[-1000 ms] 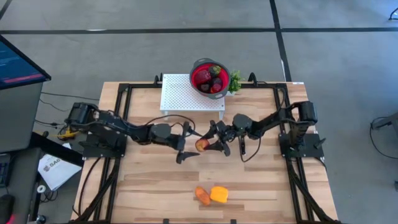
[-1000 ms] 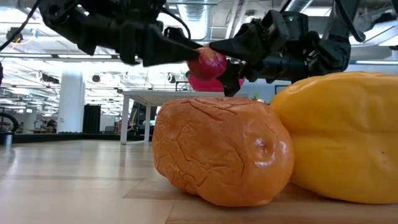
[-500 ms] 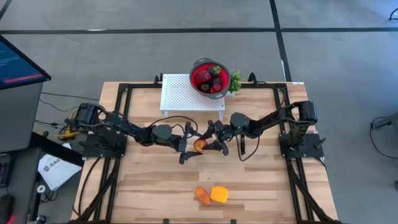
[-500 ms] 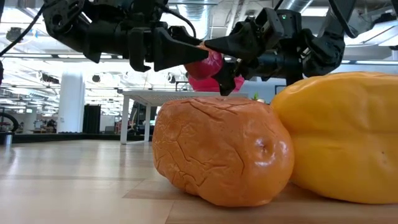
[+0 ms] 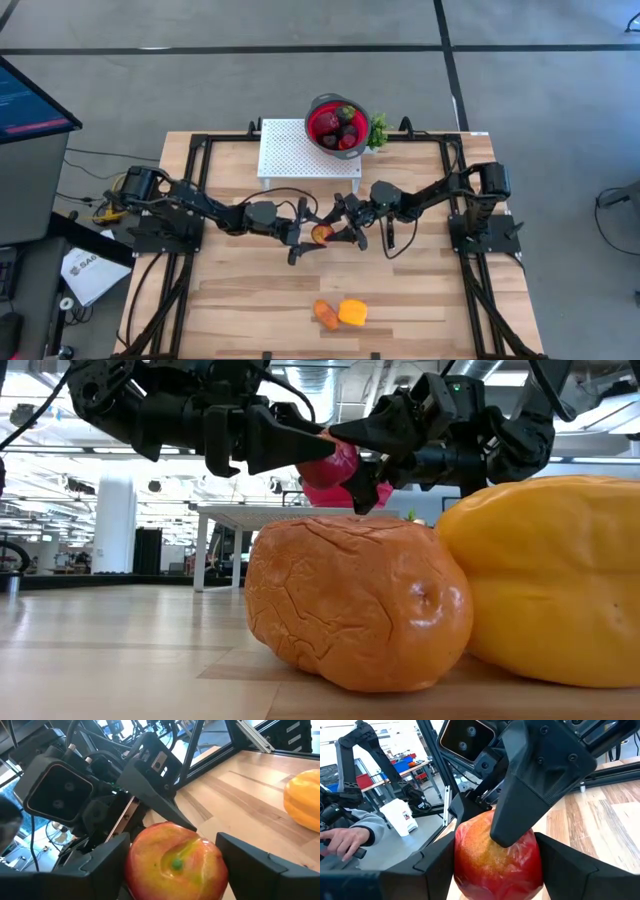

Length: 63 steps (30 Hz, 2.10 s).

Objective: Pick & Place Fruit
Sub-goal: Put the red apple into the red strainer bowl

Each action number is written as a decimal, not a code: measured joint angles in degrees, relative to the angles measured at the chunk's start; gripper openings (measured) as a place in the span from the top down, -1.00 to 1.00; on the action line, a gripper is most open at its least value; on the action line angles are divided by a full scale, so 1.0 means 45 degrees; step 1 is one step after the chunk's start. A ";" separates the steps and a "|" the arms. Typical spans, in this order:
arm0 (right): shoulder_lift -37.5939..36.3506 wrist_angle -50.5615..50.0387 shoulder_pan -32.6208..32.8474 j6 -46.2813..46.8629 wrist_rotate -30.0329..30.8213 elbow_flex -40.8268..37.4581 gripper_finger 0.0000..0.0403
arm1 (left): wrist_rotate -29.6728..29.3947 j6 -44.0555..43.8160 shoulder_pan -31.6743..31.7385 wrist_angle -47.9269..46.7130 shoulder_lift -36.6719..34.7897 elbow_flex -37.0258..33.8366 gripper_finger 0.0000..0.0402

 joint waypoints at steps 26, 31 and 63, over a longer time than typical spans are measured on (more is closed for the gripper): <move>-0.0010 -0.0201 0.0044 0.0073 0.0040 0.0126 -0.22 | -0.0108 -0.0686 0.0010 -0.0106 0.0015 -0.0019 -0.27; -0.0044 -0.1395 -0.0331 -0.0044 -0.0594 0.0180 -0.32 | -0.0123 -0.0714 -0.0124 -0.0307 0.0058 -0.0031 -0.31; -0.0146 -0.7844 0.3233 -0.1016 1.3118 0.0077 -0.39 | -0.4043 -0.5317 0.0615 -0.8748 -0.0291 0.5440 -0.32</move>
